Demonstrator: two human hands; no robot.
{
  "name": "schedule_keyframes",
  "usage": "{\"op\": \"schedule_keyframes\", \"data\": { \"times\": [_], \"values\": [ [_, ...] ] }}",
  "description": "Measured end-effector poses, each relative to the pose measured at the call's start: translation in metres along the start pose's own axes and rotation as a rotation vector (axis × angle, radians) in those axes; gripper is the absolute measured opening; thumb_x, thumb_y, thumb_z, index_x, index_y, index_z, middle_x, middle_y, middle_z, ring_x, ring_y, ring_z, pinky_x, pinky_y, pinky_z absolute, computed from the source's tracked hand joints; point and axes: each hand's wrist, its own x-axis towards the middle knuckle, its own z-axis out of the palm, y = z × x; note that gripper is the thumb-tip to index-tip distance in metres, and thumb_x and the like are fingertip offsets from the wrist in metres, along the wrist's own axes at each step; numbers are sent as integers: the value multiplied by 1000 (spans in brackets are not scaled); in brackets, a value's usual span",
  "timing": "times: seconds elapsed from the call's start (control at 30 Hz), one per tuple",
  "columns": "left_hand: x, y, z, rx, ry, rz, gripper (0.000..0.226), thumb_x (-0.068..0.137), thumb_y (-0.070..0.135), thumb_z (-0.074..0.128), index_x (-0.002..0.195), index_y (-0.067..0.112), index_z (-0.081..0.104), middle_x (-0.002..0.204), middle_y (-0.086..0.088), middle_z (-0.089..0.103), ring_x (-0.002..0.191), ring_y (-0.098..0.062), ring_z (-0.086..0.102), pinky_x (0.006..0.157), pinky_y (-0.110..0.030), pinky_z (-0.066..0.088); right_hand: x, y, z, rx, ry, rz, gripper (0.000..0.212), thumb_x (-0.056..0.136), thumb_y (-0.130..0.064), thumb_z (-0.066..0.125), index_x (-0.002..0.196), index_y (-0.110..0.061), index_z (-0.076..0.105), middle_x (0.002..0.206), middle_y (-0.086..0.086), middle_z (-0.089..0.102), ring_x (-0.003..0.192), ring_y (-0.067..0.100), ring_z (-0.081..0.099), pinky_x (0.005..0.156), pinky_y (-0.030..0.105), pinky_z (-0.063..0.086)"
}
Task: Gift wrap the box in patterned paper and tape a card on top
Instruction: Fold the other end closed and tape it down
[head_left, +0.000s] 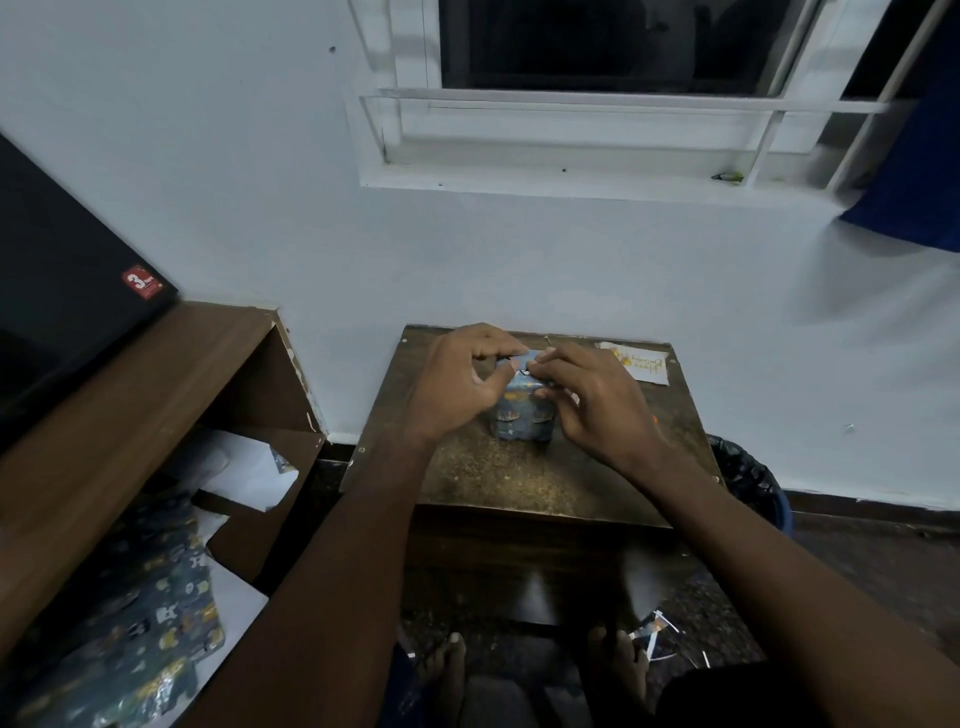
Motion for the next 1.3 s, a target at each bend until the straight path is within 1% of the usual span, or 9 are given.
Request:
{"op": "schedule_keyframes", "data": {
  "times": [0.13,0.37,0.5,0.67,0.8,1.0,1.1,1.17,1.3],
  "values": [
    [2,-8,1,6,36,-78,18,92,19,81,110,21,84,107,10,79,106,-10,65,92,-33,54,2,0,-1,21,0,-6,20,87,-6,72,107,-9,73,103,5,67,89,25,62,72,40,49],
    [7,12,6,12,91,23,17,88,5,80,99,16,86,97,7,81,95,-3,70,77,-7,51,-1,-2,-1,86,13,86,22,87,-8,77,109,-11,77,105,3,68,96,24,65,73,39,55],
    [14,18,23,-87,166,-48,27,90,-6,70,104,13,84,100,6,80,92,-3,73,82,-25,62,-1,-3,-3,108,25,120,23,85,-9,81,108,-12,80,106,1,69,99,19,66,78,29,52],
    [21,40,44,-104,40,13,41,93,-11,55,118,11,79,109,1,78,99,-6,70,88,-25,59,2,3,-4,133,7,109,7,81,-3,80,80,-8,75,88,2,62,84,13,53,72,22,41],
    [36,51,56,-261,10,-118,53,97,-14,42,131,12,73,125,1,75,115,-5,68,97,-19,56,2,7,-6,189,-35,103,10,80,1,76,85,-7,80,96,5,67,97,16,56,84,5,34],
    [51,41,66,-453,-84,-372,48,103,-8,39,136,11,68,126,-2,73,118,-8,69,103,-22,55,1,12,-16,404,-43,178,9,89,-6,73,91,-7,81,93,1,72,91,16,65,84,15,46],
    [54,41,66,-468,-147,-390,46,105,-7,40,136,11,68,125,-3,73,116,-6,68,95,-16,56,-1,23,-35,813,76,531,12,94,-1,73,101,-6,82,100,4,81,98,21,77,86,30,61],
    [55,42,69,-394,-184,-353,43,106,-3,42,133,15,71,121,2,75,115,-3,68,96,-15,53,-7,39,-41,832,169,696,14,92,3,73,96,-7,82,93,7,81,91,24,78,79,37,62],
    [53,41,75,-332,-187,-325,38,107,1,47,125,18,75,111,9,78,109,1,69,101,-20,51,-20,59,-38,356,-254,606,12,83,-6,82,89,-17,83,84,-9,75,79,8,68,73,26,53]
  ]
}}
